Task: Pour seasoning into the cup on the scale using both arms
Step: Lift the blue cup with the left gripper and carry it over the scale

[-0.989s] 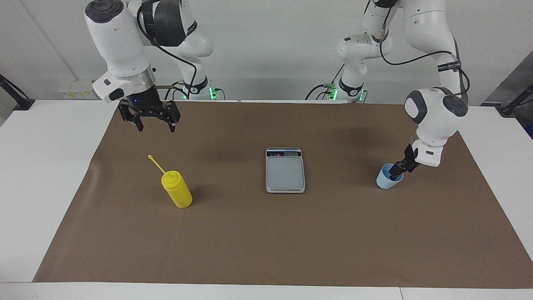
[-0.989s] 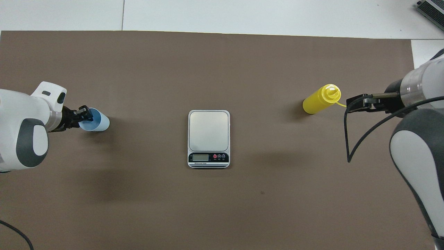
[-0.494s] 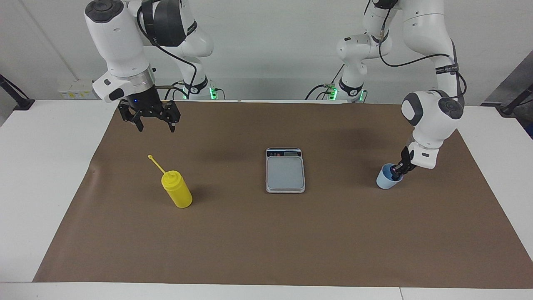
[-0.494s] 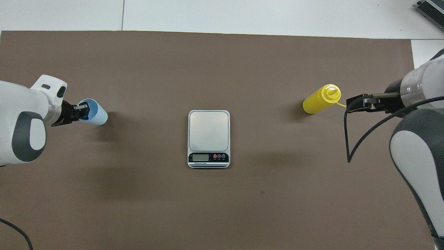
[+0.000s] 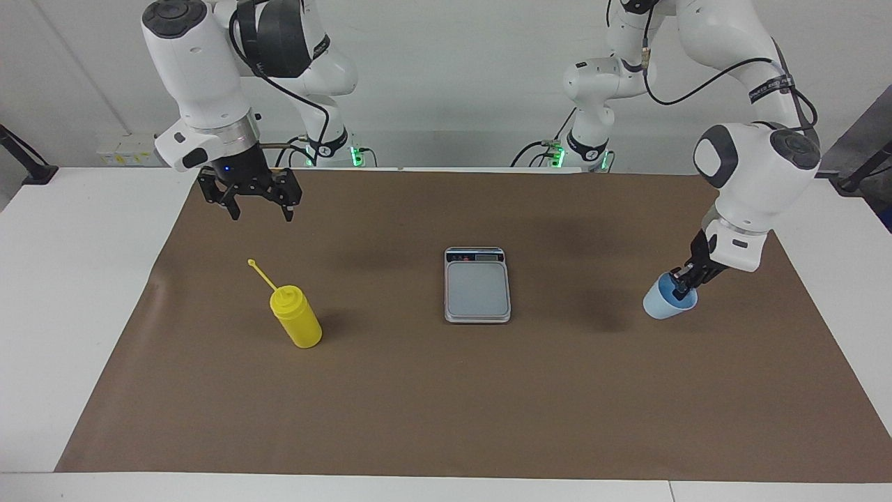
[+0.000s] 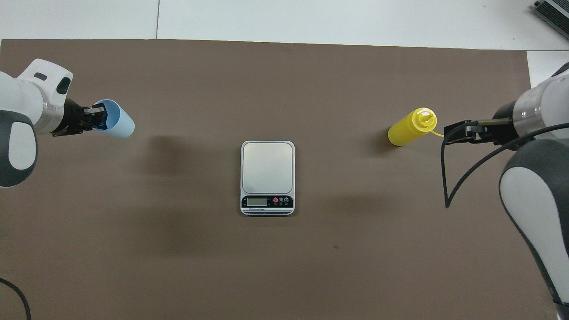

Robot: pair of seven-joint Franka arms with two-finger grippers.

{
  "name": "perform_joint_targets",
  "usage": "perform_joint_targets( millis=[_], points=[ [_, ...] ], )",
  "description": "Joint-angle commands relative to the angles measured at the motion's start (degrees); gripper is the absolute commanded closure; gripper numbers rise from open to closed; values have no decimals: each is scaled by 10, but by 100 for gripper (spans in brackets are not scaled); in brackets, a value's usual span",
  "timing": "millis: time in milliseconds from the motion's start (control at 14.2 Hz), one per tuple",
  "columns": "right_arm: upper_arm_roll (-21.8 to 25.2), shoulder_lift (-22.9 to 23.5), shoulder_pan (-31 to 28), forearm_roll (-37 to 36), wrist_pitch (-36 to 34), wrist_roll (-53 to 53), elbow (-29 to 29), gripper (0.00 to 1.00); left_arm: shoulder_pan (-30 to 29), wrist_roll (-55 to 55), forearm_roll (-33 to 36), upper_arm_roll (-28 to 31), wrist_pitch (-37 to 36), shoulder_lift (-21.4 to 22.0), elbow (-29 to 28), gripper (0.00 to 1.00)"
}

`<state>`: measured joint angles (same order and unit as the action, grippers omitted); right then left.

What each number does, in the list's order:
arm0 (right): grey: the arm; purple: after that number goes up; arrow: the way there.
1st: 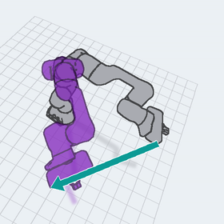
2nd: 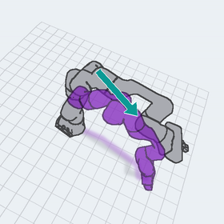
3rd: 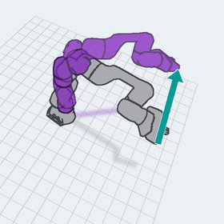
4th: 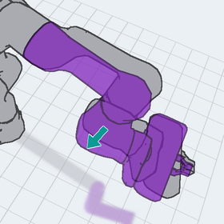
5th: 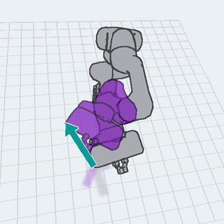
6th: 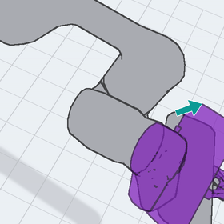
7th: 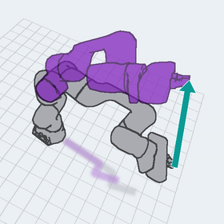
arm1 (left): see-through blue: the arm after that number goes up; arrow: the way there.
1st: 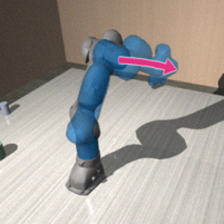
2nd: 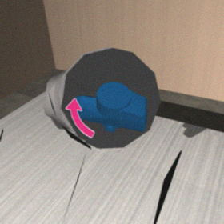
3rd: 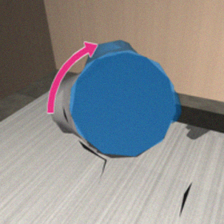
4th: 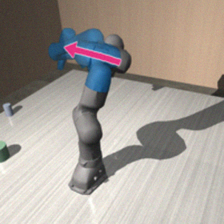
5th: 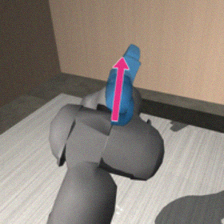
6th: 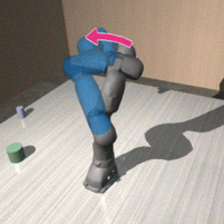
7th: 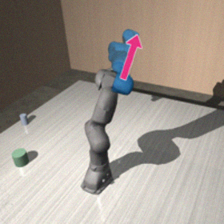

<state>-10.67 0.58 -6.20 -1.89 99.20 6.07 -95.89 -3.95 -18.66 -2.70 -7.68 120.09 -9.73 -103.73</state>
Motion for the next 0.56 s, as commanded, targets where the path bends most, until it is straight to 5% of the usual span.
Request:
perform_joint_targets(
  millis=[0,494],
  points=[
    [2,-8,-3,11,-1,-18,-6,0,49,-32,-1,6,-52,-8,46,100],
    [2,-8,-3,11,0,-18,-6,0,191,-145,32,5,-31,-9,44,100]
  ],
)
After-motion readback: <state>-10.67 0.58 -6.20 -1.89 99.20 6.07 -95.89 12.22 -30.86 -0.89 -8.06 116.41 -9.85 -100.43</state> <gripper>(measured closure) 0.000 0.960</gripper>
